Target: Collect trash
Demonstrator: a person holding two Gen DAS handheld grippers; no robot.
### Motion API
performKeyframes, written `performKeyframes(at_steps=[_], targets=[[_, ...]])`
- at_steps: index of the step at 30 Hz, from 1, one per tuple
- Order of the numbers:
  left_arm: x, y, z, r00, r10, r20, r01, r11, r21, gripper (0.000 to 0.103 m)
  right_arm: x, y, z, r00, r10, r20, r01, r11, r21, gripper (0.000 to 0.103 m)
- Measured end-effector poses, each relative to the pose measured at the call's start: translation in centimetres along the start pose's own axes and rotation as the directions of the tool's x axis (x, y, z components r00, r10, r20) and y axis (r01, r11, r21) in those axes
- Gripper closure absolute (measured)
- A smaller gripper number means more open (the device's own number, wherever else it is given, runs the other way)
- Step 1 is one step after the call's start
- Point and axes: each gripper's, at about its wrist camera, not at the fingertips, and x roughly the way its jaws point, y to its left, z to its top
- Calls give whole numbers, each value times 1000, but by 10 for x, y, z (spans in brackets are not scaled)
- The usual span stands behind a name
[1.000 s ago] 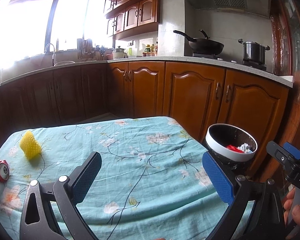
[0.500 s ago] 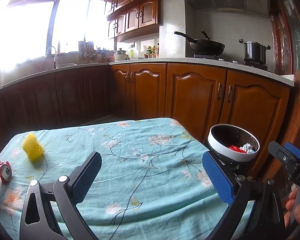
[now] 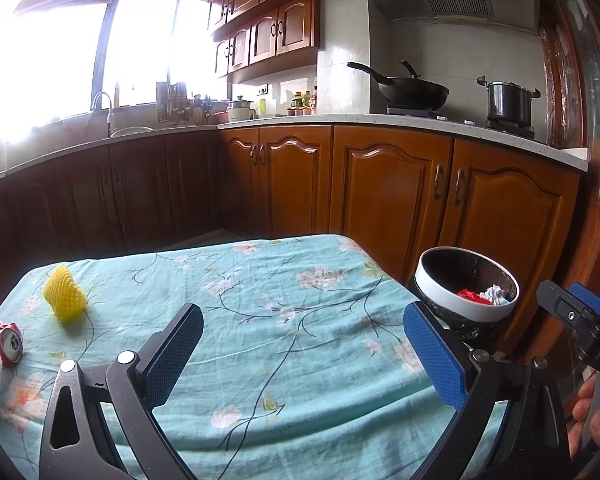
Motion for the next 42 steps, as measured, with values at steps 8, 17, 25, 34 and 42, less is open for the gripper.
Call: performKeyframes(at_steps=[8,17,25,34,42], targets=[[0,-1,0,1000,2,-1,-2,1000,-1,2,0,1,0,1000,-1,0,1,1000,-3,0],[0,0,0,1000,2,-2,-2,1000,0,2,-1,-1,2,1000,9,5,-9,1000,-4,0],[0,1,0,1000,0,0,0,1000,3,2,-1,-1,4,1000,10,6,-10,1000,-5,0],[1,1,1,1000,-1,-2,1,1000,8,2,-1,-1,7,1000,15,5,-15,1000,-7,0],[4,6,0,1000,1,-7,-1,1000,6,2,1,1,9,1000,23,3,-22,1000,-10,0]])
